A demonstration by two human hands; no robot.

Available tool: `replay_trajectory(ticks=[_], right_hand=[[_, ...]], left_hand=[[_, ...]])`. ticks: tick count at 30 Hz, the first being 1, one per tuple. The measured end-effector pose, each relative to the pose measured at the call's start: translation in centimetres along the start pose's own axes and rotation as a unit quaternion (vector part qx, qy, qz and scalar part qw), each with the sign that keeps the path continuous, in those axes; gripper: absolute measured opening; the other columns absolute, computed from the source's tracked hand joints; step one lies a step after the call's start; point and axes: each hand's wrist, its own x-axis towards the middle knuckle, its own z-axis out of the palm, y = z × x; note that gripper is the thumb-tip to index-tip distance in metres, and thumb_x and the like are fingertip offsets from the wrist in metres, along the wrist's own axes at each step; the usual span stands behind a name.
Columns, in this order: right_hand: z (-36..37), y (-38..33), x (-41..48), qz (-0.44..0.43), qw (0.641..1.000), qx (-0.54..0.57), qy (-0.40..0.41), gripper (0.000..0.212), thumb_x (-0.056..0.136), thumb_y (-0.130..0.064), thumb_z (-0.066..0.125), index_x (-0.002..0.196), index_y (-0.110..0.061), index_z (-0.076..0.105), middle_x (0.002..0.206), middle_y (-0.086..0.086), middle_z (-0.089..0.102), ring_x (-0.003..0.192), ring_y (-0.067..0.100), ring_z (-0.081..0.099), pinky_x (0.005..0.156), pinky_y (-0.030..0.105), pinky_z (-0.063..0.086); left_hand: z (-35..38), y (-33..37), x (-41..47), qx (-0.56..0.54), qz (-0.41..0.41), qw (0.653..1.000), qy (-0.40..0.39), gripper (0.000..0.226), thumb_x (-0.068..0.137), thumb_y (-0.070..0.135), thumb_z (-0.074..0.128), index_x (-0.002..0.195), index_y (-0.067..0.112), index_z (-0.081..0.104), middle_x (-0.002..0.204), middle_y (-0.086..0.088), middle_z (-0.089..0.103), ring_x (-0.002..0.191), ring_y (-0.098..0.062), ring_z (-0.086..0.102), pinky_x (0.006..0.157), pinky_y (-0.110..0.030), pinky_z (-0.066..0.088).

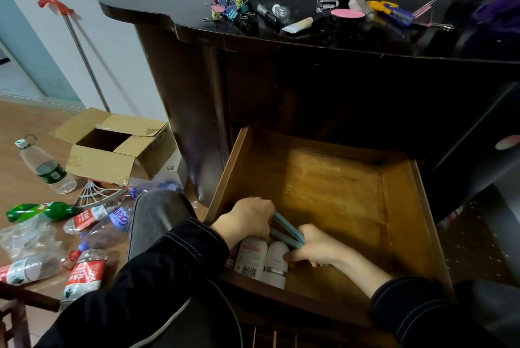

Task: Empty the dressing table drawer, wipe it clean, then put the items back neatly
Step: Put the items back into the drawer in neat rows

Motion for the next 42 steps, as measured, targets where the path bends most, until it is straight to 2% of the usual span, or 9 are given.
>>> replay_trajectory(ticks=[5, 10, 16, 19, 23, 29, 32, 37, 42], right_hand=[[0.1, -0.1, -0.1, 0.020, 1.000, -0.005, -0.003, 0.050, 0.081, -0.019, 0.082, 0.119, -0.005, 0.053, 0.085, 0.005, 0.054, 0.044, 0.008, 0.043, 0.037, 0.022, 0.032], [-0.3, -0.3, -0.1, 0.010, 0.999, 0.034, 0.011, 0.038, 0.086, -0.026, 0.078, 0.114, -0.010, 0.057, 0.080, 0.006, 0.064, 0.042, 0.007, 0.044, 0.037, 0.022, 0.030], [-2.1, 0.0, 0.3, -0.014, 0.981, 0.160, 0.109, 0.025, 0.102, -0.037, 0.058, 0.109, -0.013, 0.063, 0.062, -0.005, 0.064, 0.043, 0.007, 0.046, 0.041, 0.023, 0.035], [-2.4, -0.1, 0.5, -0.031, 0.973, 0.195, 0.117, 0.020, 0.104, -0.036, 0.054, 0.110, -0.020, 0.064, 0.060, -0.007, 0.064, 0.045, 0.007, 0.048, 0.042, 0.022, 0.038], [-2.5, -0.3, 0.4, -0.054, 0.969, 0.217, 0.105, 0.020, 0.106, -0.034, 0.050, 0.113, -0.021, 0.063, 0.065, -0.001, 0.066, 0.048, 0.011, 0.053, 0.046, 0.025, 0.044], [-2.5, -0.7, -0.1, -0.092, 0.968, 0.224, 0.072, 0.029, 0.103, -0.042, 0.055, 0.116, -0.018, 0.064, 0.083, 0.006, 0.076, 0.067, 0.019, 0.070, 0.062, 0.026, 0.057], [-2.5, -0.6, 0.0, -0.075, 0.961, 0.256, 0.067, 0.037, 0.101, -0.048, 0.054, 0.114, -0.015, 0.066, 0.092, 0.011, 0.078, 0.081, 0.027, 0.076, 0.066, 0.030, 0.060], [-2.7, -0.4, 0.6, -0.045, 0.948, 0.306, 0.070, 0.027, 0.108, -0.033, 0.045, 0.116, -0.014, 0.064, 0.091, 0.016, 0.077, 0.082, 0.033, 0.076, 0.075, 0.044, 0.063], [-2.6, -0.8, 0.0, -0.039, 0.959, 0.265, 0.092, 0.024, 0.102, -0.031, 0.056, 0.102, -0.013, 0.072, 0.089, 0.007, 0.078, 0.084, 0.025, 0.077, 0.072, 0.039, 0.064]], left_hand=[[-0.1, -0.1, 0.0, -0.010, -0.014, 1.000, -0.012, 0.033, 0.078, 0.033, 0.081, 0.101, 0.019, 0.062, 0.113, -0.003, 0.063, 0.106, -0.024, 0.060, 0.090, -0.040, 0.054], [0.2, -0.5, 0.1, -0.020, -0.019, 1.000, -0.011, 0.043, 0.078, 0.033, 0.079, 0.114, 0.016, 0.063, 0.114, -0.003, 0.062, 0.105, -0.023, 0.059, 0.086, -0.037, 0.054], [-0.3, -0.5, 0.5, -0.133, -0.077, 0.980, 0.128, 0.027, 0.092, 0.035, 0.066, 0.104, 0.011, 0.067, 0.099, -0.006, 0.069, 0.089, -0.025, 0.066, 0.074, -0.036, 0.055], [-0.5, 0.0, 0.7, -0.277, -0.092, 0.946, 0.140, 0.039, 0.097, 0.041, 0.059, 0.090, 0.003, 0.069, 0.083, -0.013, 0.072, 0.064, -0.020, 0.061, 0.058, -0.033, 0.048], [-1.0, 0.6, 0.6, -0.477, -0.084, 0.869, 0.103, 0.033, 0.099, 0.035, 0.061, 0.098, 0.003, 0.068, 0.082, -0.010, 0.072, 0.057, -0.013, 0.060, 0.048, -0.026, 0.052], [-1.8, 0.5, 0.3, -0.629, -0.088, 0.767, 0.092, 0.021, 0.099, 0.016, 0.062, 0.111, 0.000, 0.065, 0.098, -0.017, 0.070, 0.071, -0.018, 0.069, 0.064, -0.031, 0.061], [-1.9, 0.5, 0.2, -0.637, -0.078, 0.759, 0.115, 0.020, 0.100, 0.016, 0.060, 0.112, 0.000, 0.064, 0.104, -0.021, 0.071, 0.077, -0.020, 0.072, 0.067, -0.032, 0.062], [-1.8, 0.6, -0.1, -0.635, -0.059, 0.762, 0.113, 0.022, 0.101, 0.017, 0.059, 0.114, 0.000, 0.064, 0.105, -0.020, 0.071, 0.078, -0.017, 0.074, 0.067, -0.031, 0.062], [-1.8, 0.8, 0.0, -0.629, -0.054, 0.767, 0.115, 0.025, 0.103, 0.017, 0.054, 0.119, -0.001, 0.064, 0.104, -0.018, 0.068, 0.075, -0.014, 0.072, 0.067, -0.031, 0.062]])
